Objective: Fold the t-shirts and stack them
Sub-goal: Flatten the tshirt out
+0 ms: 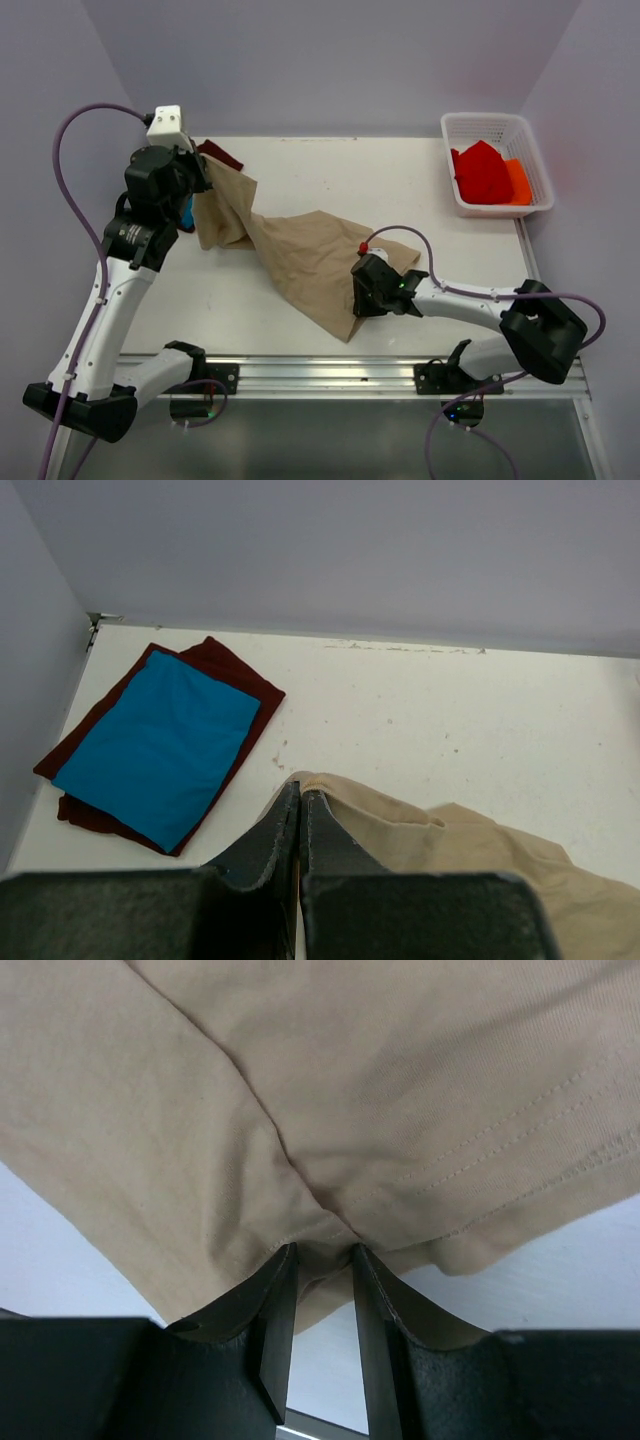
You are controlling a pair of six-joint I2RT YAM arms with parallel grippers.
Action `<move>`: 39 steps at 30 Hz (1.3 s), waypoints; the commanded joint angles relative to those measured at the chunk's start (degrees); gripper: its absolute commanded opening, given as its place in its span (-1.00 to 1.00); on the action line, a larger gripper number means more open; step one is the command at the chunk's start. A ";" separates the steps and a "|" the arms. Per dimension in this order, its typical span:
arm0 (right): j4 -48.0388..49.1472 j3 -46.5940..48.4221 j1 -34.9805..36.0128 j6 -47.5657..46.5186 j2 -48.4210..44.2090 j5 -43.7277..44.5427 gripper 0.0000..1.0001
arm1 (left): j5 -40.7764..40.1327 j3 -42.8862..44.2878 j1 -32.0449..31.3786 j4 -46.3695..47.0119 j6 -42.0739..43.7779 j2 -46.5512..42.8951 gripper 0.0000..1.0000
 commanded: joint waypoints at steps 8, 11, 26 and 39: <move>0.58 3.07 0.13 -0.37 3.10 0.98 -0.34 | -0.70 -0.20 -0.18 3.12 -0.67 -1.93 -1.00; -5.57 6.05 0.66 -1.42 0.02 5.03 -0.32 | -0.44 -0.12 -0.18 3.21 -0.76 -1.93 -1.00; -5.50 7.48 0.74 -4.33 3.42 4.42 -0.27 | -0.53 -0.03 -0.18 3.12 -0.85 -1.93 -1.00; 0.65 3.79 0.74 -2.22 6.60 -0.23 -0.45 | -0.53 -0.47 -0.18 3.12 -0.76 -2.11 -1.00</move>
